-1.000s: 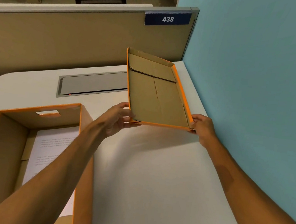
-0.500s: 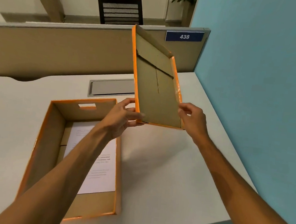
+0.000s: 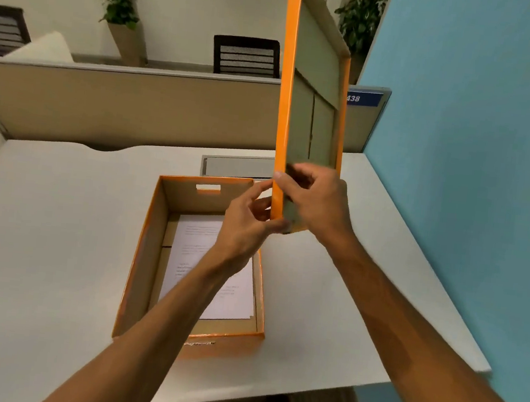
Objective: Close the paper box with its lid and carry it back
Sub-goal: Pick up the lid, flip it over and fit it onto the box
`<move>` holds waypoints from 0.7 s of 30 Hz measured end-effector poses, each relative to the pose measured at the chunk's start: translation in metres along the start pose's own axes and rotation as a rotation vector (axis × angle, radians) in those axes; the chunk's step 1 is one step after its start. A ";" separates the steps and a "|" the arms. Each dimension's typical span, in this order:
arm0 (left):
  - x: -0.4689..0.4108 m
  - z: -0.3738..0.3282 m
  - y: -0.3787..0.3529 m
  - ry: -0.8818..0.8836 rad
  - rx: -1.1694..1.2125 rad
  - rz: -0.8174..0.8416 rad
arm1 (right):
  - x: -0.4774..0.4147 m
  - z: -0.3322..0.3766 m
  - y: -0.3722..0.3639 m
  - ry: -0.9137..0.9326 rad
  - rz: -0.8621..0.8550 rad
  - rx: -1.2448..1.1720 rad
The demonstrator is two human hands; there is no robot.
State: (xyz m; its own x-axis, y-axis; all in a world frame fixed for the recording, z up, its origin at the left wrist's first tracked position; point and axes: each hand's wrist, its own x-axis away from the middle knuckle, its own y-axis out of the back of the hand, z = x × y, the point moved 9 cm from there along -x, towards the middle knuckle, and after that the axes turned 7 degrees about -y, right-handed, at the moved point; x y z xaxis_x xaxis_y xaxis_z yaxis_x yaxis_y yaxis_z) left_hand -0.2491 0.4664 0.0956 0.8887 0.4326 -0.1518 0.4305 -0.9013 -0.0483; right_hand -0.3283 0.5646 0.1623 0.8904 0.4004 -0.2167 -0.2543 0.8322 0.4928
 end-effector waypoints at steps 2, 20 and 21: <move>0.012 -0.009 -0.003 -0.035 -0.047 -0.012 | 0.008 0.009 0.001 0.005 -0.065 0.005; 0.011 -0.075 -0.001 -0.350 -0.370 -0.067 | -0.004 0.040 0.052 0.042 -0.137 -0.234; 0.006 -0.073 0.011 -0.335 -0.350 -0.088 | -0.005 0.037 0.052 0.033 -0.096 -0.302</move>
State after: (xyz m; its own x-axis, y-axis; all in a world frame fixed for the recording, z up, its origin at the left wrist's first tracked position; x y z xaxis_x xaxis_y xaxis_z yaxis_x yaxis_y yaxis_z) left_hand -0.2275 0.4602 0.1664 0.7715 0.4240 -0.4743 0.5801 -0.7750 0.2509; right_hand -0.3318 0.5914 0.2204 0.9040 0.3232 -0.2800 -0.2750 0.9408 0.1979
